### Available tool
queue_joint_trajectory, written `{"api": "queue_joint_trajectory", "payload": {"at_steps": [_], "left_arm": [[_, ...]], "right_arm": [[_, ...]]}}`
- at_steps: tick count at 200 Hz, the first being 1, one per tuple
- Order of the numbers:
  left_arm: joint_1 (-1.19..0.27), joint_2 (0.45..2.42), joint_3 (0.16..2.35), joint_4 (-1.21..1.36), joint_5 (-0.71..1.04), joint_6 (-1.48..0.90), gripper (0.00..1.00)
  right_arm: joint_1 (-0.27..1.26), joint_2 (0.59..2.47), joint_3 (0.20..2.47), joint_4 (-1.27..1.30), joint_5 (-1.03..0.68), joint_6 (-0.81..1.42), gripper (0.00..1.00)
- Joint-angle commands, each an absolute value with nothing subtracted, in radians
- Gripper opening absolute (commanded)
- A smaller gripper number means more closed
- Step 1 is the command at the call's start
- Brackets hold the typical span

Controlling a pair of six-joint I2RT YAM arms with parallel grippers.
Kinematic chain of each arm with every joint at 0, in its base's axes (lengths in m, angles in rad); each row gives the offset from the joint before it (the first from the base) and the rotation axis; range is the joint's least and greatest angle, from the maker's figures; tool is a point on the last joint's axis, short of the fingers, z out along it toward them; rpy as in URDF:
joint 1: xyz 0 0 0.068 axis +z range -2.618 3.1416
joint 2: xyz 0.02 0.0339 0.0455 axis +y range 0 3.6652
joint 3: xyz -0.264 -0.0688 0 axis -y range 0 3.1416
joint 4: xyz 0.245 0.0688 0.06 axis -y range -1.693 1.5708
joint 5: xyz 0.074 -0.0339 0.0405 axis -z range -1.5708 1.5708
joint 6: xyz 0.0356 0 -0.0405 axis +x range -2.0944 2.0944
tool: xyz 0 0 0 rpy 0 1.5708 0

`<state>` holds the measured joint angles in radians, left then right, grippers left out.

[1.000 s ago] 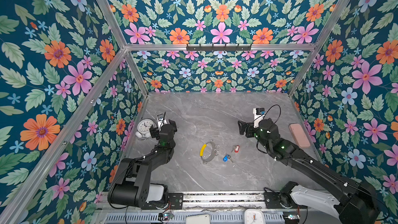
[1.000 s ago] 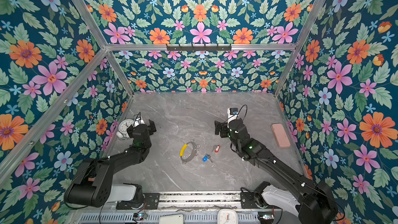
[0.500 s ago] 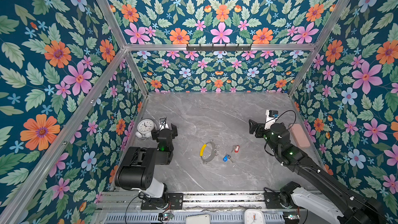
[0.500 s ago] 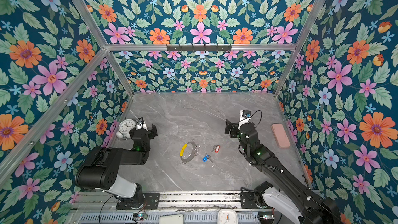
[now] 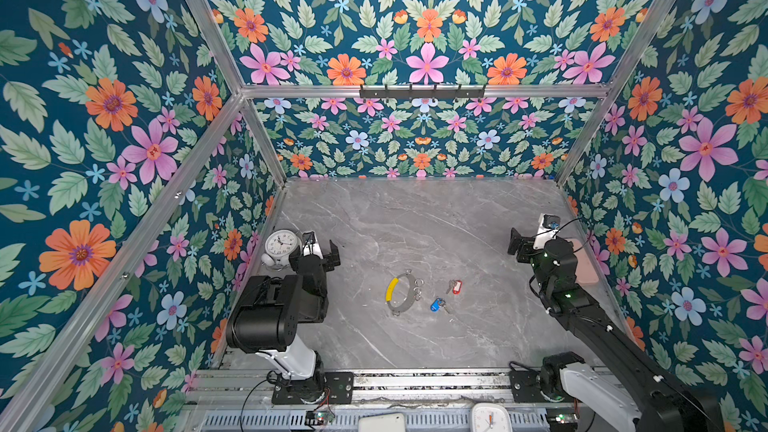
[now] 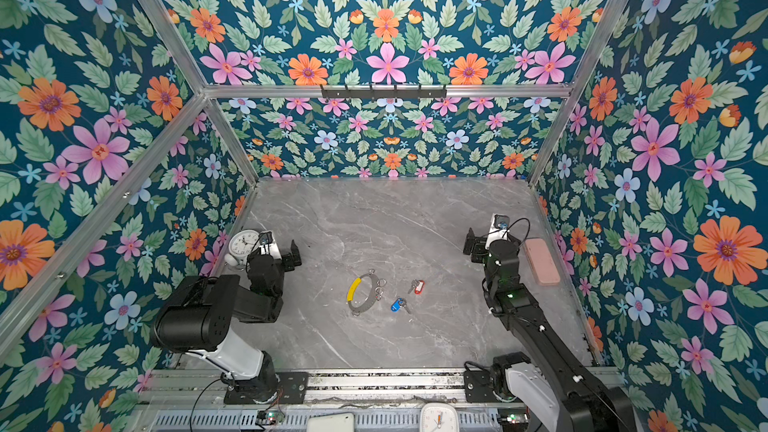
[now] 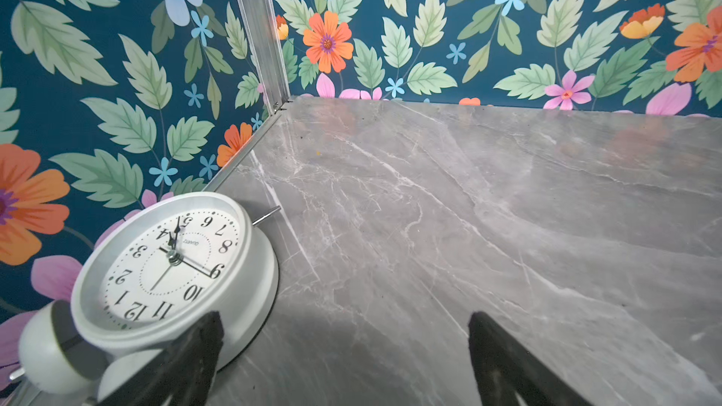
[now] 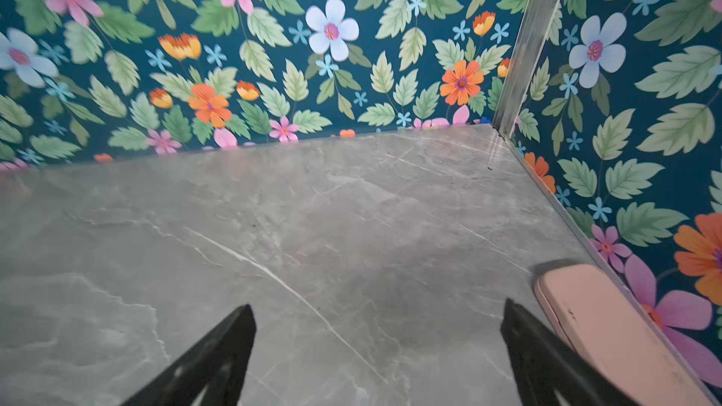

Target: Remove the keys from the keyring

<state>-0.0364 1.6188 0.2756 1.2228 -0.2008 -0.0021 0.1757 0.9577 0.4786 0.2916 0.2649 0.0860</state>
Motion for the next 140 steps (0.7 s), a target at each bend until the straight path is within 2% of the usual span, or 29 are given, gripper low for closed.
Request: {"api": "queue_joint_trajectory", "payload": {"at_steps": [1,52,70,99,140], "left_arm": [[-0.036,1.618,0.274,1.282,-0.194,-0.008,1.0],[-0.035,1.62,0.272,1.29,-0.193,-0.008,1.0],[-0.035,1.62,0.272,1.29,-0.195,-0.007,1.0],[-0.036,1.62,0.272,1.291,-0.194,-0.007,1.0],[-0.035,1.62,0.272,1.29,-0.193,-0.008,1.0]], "right_arm": [[0.14,1.032,0.464,0.39,0.303,0.023,0.99],[0.054,1.26,0.341,0.646,0.22,0.068,0.99],[0.039,1.299,0.348,0.695,0.151,0.044,0.99],[0.015,1.405,0.332,0.818,0.138,0.058,0.99],[-0.008,1.43,0.319,0.858,0.11,0.075,0.99]]}}
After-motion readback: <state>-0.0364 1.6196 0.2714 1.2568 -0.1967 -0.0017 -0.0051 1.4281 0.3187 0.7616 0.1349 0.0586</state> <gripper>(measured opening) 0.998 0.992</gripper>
